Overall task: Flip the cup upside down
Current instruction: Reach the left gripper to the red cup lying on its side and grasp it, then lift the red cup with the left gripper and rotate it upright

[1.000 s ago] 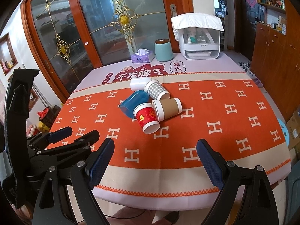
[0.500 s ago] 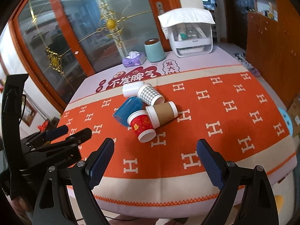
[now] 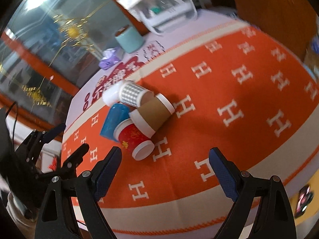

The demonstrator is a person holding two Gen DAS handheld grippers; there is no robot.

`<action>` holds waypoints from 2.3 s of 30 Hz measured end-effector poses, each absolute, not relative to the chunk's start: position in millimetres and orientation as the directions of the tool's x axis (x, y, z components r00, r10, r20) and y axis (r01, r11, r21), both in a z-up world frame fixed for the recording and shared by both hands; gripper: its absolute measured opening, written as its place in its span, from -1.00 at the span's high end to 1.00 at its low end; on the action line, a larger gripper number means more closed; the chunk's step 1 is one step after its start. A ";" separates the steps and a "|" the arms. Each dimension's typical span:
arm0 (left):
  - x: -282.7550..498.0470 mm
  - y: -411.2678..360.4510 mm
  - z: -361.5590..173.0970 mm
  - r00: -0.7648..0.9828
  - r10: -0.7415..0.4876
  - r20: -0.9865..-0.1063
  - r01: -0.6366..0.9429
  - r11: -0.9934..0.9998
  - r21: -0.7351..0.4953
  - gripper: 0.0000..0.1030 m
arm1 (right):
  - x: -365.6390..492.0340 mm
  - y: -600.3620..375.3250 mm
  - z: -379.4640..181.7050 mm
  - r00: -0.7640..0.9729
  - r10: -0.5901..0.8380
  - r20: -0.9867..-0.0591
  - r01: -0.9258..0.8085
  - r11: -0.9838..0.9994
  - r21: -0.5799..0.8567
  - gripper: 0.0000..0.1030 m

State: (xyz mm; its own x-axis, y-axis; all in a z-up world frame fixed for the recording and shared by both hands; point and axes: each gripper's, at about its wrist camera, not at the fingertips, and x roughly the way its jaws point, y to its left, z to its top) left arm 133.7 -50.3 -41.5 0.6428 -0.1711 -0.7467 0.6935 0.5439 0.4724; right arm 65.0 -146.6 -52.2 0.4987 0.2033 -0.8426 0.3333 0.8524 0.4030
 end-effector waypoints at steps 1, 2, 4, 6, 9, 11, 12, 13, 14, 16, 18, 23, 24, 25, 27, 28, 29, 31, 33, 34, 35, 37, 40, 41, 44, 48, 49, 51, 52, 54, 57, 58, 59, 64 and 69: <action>132.6 -53.7 -50.3 0.646 -0.189 -0.739 0.718 0.479 0.505 -0.26 | 66.8 -146.3 -60.6 0.490 0.203 -0.848 0.347 0.847 0.404 -0.72; 131.2 -56.2 -57.9 0.649 -0.203 -0.733 0.733 0.425 0.531 -0.26 | 69.4 -147.2 -70.6 0.479 0.208 -0.853 0.364 0.837 0.408 -0.72; 128.3 -60.4 -77.2 0.651 -0.233 -0.722 0.754 0.300 0.584 -0.26 | 71.6 -146.4 -87.7 0.457 0.213 -0.864 0.384 0.828 0.407 -0.71; 125.7 -63.0 -93.8 0.647 -0.261 -0.717 0.762 0.190 0.619 -0.26 | 72.5 -146.1 -107.2 0.429 0.224 -0.875 0.408 0.816 0.409 -0.71; 120.3 -67.0 -117.9 0.624 -0.303 -0.720 0.762 0.031 0.647 -0.26 | 71.2 -146.6 -129.8 0.394 0.240 -0.887 0.444 0.795 0.413 -0.70; 117.1 -69.9 -131.1 0.617 -0.312 -0.722 0.749 -0.047 0.661 -0.26 | 69.1 -146.9 -141.2 0.379 0.246 -0.892 0.466 0.782 0.414 -0.69; 115.0 -71.1 -138.5 0.615 -0.316 -0.722 0.739 -0.089 0.668 -0.26 | 68.1 -146.9 -144.8 0.375 0.249 -0.893 0.474 0.776 0.416 -0.69; 113.8 -72.5 -144.8 0.611 -0.318 -0.725 0.730 -0.129 0.672 -0.26 | 66.8 -146.6 -149.5 0.370 0.252 -0.894 0.480 0.773 0.416 -0.68; 112.7 -73.7 -150.3 0.606 -0.318 -0.730 0.723 -0.163 0.671 -0.26 | 66.4 -146.3 -153.6 0.366 0.254 -0.895 0.485 0.768 0.417 -0.68; 112.5 -76.7 -159.7 0.586 -0.308 -0.749 0.716 -0.237 0.657 -0.26 | 65.5 -146.3 -159.2 0.360 0.261 -0.896 0.497 0.759 0.421 -0.68; 111.8 -77.2 -166.2 0.561 -0.292 -0.774 0.710 -0.312 0.632 -0.26 | 64.2 -146.4 -164.4 0.354 0.268 -0.896 0.507 0.750 0.424 -0.68; 109.9 -73.8 -185.1 0.547 -0.255 -0.797 0.656 -0.460 0.598 -0.26 | 57.9 -139.8 -170.3 0.356 0.262 -0.897 0.498 0.759 0.420 -0.68; 108.9 -74.3 -188.9 0.545 -0.251 -0.800 0.649 -0.478 0.592 -0.26 | 57.1 -137.2 -171.4 0.356 0.260 -0.897 0.491 0.765 0.417 -0.68; 109.2 -75.3 -191.5 0.540 -0.246 -0.805 0.645 -0.494 0.583 -0.26 | 55.3 -135.1 -171.0 0.361 0.255 -0.897 0.488 0.768 0.415 -0.68; 106.5 -76.5 -199.5 0.531 -0.235 -0.814 0.634 -0.528 0.565 -0.26 | 51.7 -132.1 -169.5 0.364 0.255 -0.896 0.480 0.773 0.415 -0.68; 106.1 -77.7 -202.0 0.527 -0.233 -0.817 0.628 -0.541 0.559 -0.26 | 49.3 -131.3 -168.2 0.366 0.257 -0.894 0.477 0.774 0.417 -0.67; 104.5 -78.1 -206.6 0.523 -0.231 -0.820 0.617 -0.561 0.551 -0.26 | 47.3 -130.5 -167.3 0.369 0.256 -0.894 0.473 0.776 0.417 -0.65; 103.7 -78.0 -211.5 0.515 -0.221 -0.828 0.605 -0.591 0.534 -0.26 | 45.2 -127.0 -166.5 0.376 0.248 -0.893 0.467 0.781 0.414 -0.65; 106.7 -80.8 -216.8 0.510 -0.211 -0.834 0.597 -0.611 0.520 -0.26 | 41.5 -127.0 -163.9 0.383 0.241 -0.892 0.467 0.783 0.412 -0.64; 107.1 -81.3 -220.0 0.509 -0.201 -0.837 0.597 -0.618 0.512 -0.26 | 39.7 -126.2 -162.0 0.392 0.236 -0.889 0.465 0.783 0.413 -0.64; 107.8 -82.0 -222.2 0.505 -0.189 -0.842 0.601 -0.623 0.501 -0.25 | 36.6 -128.1 -159.4 0.398 0.234 -0.887 0.465 0.782 0.415 -0.64; 108.1 -82.4 -225.1 0.503 -0.173 -0.847 0.609 -0.625 0.489 -0.15 | 31.4 -129.9 -154.8 0.416 0.227 -0.881 0.468 0.777 0.421 -0.64; 106.3 -80.8 -222.2 0.487 -0.150 -0.860 0.633 -0.618 0.466 -0.13 | 22.0 -134.9 -148.5 0.430 0.225 -0.874 0.472 0.770 0.430 -0.64; 105.0 -80.4 -220.4 0.484 -0.144 -0.863 0.643 -0.610 0.463 -0.13 | 20.3 -135.9 -147.0 0.434 0.226 -0.872 0.472 0.768 0.433 -0.64; 102.9 -82.4 -213.4 0.478 -0.107 -0.872 0.694 -0.562 0.449 -0.12 | 15.8 -138.2 -141.7 0.442 0.227 -0.868 0.466 0.768 0.438 -0.64; 103.4 -85.3 -200.8 0.422 -0.005 -0.907 0.828 -0.404 0.388 -0.12 | 11.4 -139.7 -129.1 0.458 0.230 -0.859 0.447 0.776 0.446 -0.64; 106.2 -86.9 -196.3 0.399 0.023 -0.917 0.862 -0.351 0.366 -0.12 | 10.1 -140.8 -125.3 0.463 0.231 -0.856 0.440 0.779 0.448 -0.64; 107.6 -87.7 -190.4 0.345 0.070 -0.936 0.915 -0.250 0.318 -0.12 | 8.5 -142.5 -119.4 0.469 0.231 -0.852 0.430 0.783 0.449 -0.64; 108.0 -87.7 -187.5 0.318 0.090 -0.944 0.934 -0.200 0.296 -0.12 | 7.1 -144.0 -115.0 0.474 0.232 -0.850 0.421 0.788 0.450 -0.64; 106.3 -85.1 -183.0 0.267 0.118 -0.956 0.961 -0.105 0.255 -0.12 | 5.7 -145.8 -109.8 0.479 0.236 -0.846 0.408 0.793 0.452 -0.64; 105.4 -80.0 -174.9 0.174 0.149 -0.973 0.982 0.042 0.183 -0.12 | 1.3 -149.3 -103.6 0.484 0.244 -0.841 0.391 0.799 0.457 -0.64; 105.8 -79.0 -172.4 0.136 0.157 -0.978 0.983 0.102 0.153 -0.12 | 0.1 -151.0 -102.2 0.484 0.247 -0.840 0.386 0.801 0.458 -0.64; 108.0 -78.2 -169.6 0.098 0.165 -0.981 0.980 0.156 0.124 -0.12 | -0.9 -152.5 -101.1 0.483 0.250 -0.839 0.381 0.803 0.459 -0.64; 116.3 -63.6 -172.5 -0.095 0.196 -0.976 0.893 0.449 0.003 -0.11 | -1.7 -157.7 -97.5 0.483 0.273 -0.832 0.355 0.808 0.471 -0.64; 120.7 -36.9 -174.5 -0.240 0.149 -0.959 0.722 0.688 -0.074 -0.11 | -0.7 -161.2 -92.8 0.477 0.289 -0.830 0.321 0.822 0.471 -0.64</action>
